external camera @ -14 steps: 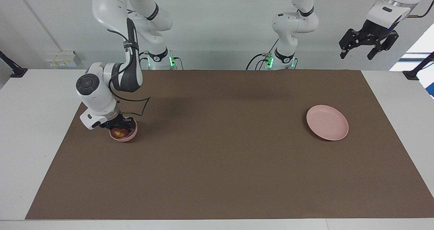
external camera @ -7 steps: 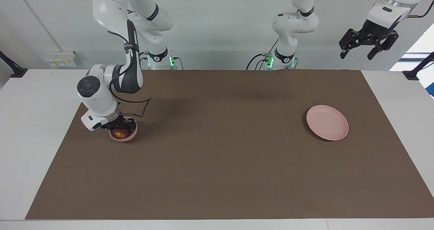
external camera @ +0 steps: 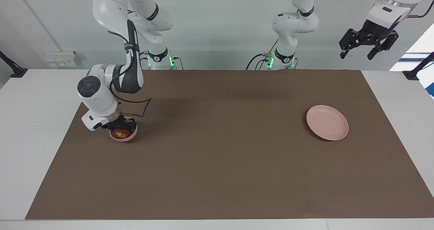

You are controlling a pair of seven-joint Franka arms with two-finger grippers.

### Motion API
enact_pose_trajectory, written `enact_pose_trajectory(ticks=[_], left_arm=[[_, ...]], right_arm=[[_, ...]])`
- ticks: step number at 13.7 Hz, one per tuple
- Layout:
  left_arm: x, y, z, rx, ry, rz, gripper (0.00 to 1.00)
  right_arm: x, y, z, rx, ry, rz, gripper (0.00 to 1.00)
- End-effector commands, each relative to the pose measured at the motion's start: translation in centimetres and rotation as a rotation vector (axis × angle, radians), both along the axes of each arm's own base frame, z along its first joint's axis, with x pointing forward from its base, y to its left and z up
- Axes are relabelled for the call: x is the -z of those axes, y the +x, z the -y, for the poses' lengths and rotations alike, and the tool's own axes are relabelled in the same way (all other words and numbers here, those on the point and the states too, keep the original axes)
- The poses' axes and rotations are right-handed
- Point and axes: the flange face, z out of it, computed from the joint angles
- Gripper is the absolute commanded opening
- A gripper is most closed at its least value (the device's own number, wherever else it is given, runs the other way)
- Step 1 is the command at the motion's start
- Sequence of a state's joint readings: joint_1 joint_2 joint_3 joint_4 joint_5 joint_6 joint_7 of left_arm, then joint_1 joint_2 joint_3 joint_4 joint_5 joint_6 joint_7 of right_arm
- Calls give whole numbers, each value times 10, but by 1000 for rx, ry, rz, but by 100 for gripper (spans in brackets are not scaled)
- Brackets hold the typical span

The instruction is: Move apple from plate to bowl

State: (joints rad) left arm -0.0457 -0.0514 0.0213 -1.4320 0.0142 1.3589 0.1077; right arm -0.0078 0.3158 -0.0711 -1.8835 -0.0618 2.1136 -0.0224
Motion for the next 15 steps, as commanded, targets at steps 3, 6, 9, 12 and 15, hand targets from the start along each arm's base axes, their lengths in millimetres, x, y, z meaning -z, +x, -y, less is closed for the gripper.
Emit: enact_pose_trajectory(ticks=[3,6,9,12,15], left_arm=[[-6,-3,-1,-8,-8,-6,100],[-6,-3,-1,-8,-6,-7,100],[-6,-3,-1,-10,-8,-8,100],[-6,-3,-1,-8,-8,-8,100],[-6,-3,-1,-8,-8,-8,100]], right_arm=[[5,3,1,30,13,8,0],[4,3,1,32,13,10,29],[4,3,1,32,13,11,54],[6,3,1,32,13,10,91],[5,3,1,32,13,11,100]])
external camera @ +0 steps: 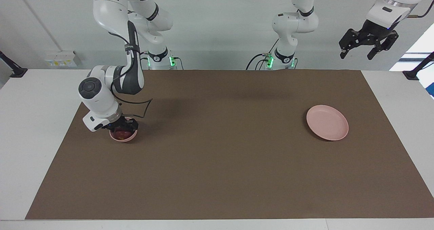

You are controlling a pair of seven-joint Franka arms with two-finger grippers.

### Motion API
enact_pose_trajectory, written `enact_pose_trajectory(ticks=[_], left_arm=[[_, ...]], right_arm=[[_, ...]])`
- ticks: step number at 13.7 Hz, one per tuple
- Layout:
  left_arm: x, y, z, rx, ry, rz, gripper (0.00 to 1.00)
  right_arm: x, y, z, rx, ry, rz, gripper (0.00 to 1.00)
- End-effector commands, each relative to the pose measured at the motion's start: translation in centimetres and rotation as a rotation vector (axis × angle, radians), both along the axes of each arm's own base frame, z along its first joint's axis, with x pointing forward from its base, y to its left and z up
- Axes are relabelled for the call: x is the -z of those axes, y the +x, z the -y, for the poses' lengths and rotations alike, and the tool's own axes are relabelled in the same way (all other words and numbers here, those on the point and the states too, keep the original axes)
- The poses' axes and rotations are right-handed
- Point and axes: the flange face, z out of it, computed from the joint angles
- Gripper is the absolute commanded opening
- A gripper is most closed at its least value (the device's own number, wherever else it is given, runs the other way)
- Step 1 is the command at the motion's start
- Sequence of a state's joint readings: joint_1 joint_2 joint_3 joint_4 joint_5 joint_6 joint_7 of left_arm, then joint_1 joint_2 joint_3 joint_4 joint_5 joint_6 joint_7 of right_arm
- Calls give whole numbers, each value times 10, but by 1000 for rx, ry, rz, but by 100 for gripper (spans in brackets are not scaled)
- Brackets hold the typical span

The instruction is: Move apple from plate to bowl

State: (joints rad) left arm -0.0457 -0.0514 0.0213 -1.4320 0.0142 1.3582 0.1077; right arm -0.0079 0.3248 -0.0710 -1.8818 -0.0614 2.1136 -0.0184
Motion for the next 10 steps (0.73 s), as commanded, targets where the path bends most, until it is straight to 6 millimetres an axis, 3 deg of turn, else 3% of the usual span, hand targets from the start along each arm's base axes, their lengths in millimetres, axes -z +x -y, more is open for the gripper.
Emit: enact_pose_trajectory(ticks=[1,4,6,10], left_arm=[[-6,-3,-1,-8,-8,-7,100],[-6,-3,-1,-10,-8,-7,100],[-6,-3,-1,-8,-8,-7,100],[-6,-3,-1,-8,-8,-7,100]], right_arm=[[-1,3,1,28,13,20,100],[-5,4,0,26,13,21,100],[-19,6,-3,25,12,37,100],[-61,2,-13,30,15,76,100]])
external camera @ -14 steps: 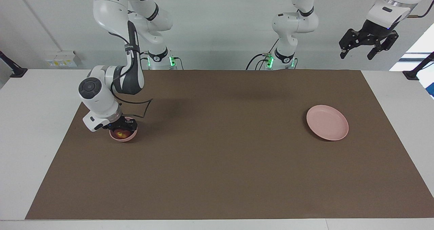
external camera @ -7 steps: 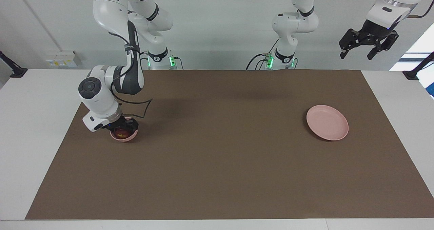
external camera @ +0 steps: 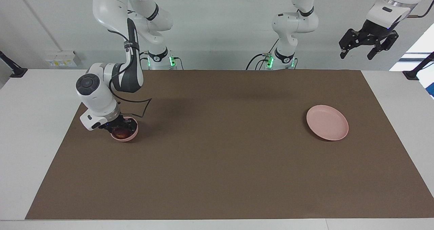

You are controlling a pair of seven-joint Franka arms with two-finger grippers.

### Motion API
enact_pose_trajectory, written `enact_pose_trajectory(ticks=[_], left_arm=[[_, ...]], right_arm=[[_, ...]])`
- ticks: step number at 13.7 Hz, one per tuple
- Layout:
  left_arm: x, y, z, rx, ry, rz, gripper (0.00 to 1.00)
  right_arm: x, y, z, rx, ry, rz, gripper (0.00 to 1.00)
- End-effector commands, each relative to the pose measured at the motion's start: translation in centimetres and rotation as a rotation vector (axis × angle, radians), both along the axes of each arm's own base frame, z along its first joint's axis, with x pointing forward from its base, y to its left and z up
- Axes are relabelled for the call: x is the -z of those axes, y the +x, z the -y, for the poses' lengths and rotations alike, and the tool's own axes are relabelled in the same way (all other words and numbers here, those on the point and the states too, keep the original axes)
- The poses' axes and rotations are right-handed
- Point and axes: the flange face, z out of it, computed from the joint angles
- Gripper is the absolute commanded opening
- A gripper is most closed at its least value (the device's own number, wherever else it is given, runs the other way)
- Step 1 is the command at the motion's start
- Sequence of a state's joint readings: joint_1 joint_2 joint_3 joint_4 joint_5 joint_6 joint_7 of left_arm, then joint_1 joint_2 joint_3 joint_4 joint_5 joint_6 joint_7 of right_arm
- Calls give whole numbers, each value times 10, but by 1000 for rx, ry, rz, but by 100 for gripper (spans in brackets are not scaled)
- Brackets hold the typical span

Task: Move apple from plate to bowl
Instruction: 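Open the right gripper and withdraw it from the bowl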

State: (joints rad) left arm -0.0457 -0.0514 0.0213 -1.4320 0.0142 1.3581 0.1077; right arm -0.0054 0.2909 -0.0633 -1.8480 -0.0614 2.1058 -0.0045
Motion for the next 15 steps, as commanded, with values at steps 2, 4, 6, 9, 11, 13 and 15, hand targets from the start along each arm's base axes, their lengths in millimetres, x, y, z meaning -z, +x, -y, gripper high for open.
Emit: enact_pose_trajectory(ticks=[2,4,6,9,11,13,15], left_arm=[[-6,-3,-1,-8,-8,-7,100],[-6,-3,-1,-10,-8,-7,100],[-6,-3,-1,-8,-8,-7,100],[-6,-3,-1,-8,-8,-7,100],[-6,-3,-1,-8,-8,-7,100],[-6,-3,-1,-8,-8,-7,100],[-6,-3,-1,-8,-8,-7,100]], right_arm=[[-51,-13,-10,33,14,26,100],[-77,-22,-29,26,6,32,100],[-106,-34,-50,60,1,38,100],[-149,-57,-80,88,3,54,100],[-188,-72,-81,89,14,76,100],[-227,-81,-79,85,18,82,100],[-259,-87,-75,78,17,74,100]])
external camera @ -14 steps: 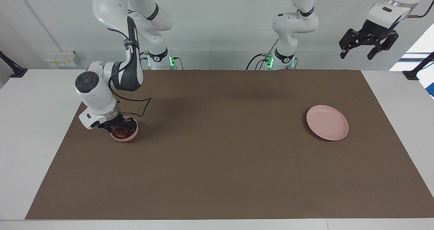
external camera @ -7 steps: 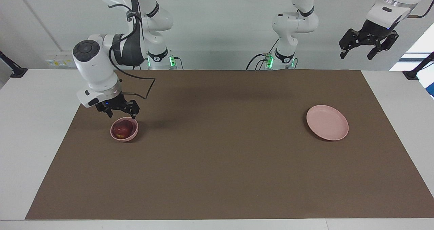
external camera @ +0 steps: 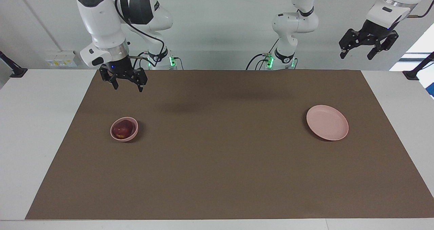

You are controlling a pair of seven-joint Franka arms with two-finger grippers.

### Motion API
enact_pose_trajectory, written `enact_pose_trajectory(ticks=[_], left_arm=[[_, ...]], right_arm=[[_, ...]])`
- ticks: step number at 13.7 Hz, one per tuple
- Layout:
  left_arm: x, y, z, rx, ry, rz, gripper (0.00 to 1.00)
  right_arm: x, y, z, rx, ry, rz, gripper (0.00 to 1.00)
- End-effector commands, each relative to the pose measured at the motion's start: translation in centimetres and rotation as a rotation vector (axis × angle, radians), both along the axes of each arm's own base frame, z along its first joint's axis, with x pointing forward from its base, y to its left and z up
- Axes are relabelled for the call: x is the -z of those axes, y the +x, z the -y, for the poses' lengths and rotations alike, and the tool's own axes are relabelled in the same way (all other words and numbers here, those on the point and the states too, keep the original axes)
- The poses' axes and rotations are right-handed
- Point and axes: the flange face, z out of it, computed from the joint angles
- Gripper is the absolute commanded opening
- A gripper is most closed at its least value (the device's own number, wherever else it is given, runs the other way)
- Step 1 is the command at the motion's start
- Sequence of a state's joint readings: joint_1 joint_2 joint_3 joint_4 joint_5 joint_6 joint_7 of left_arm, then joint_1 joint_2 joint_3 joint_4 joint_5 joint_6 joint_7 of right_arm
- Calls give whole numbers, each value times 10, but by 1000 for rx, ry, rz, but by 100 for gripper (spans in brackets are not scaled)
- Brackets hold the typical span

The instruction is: Move apple from plate to bowl

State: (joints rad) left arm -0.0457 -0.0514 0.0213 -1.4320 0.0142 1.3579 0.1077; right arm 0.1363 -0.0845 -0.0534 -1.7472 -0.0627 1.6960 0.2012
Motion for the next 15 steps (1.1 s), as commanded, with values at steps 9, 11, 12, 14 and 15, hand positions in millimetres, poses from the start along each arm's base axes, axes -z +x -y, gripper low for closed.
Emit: enact_pose_trajectory(ticks=[9,11,12,14,15], left_arm=[[-6,-3,-1,-10,-8,-7,100],[-6,-3,-1,-8,-8,-7,100],[-6,-3,-1,-8,-8,-7,100],[-6,-3,-1,-8,-8,-7,100],[-6,-3,-1,-8,-8,-7,100]], right_arm=[[-67,-27,48,-32,24,-63,100],[-67,-27,48,-32,40,-61,100],[-68,-27,47,-34,42,-63,100],[-80,-34,47,-71,44,-82,100],[-91,-39,47,-79,44,-88,100]])
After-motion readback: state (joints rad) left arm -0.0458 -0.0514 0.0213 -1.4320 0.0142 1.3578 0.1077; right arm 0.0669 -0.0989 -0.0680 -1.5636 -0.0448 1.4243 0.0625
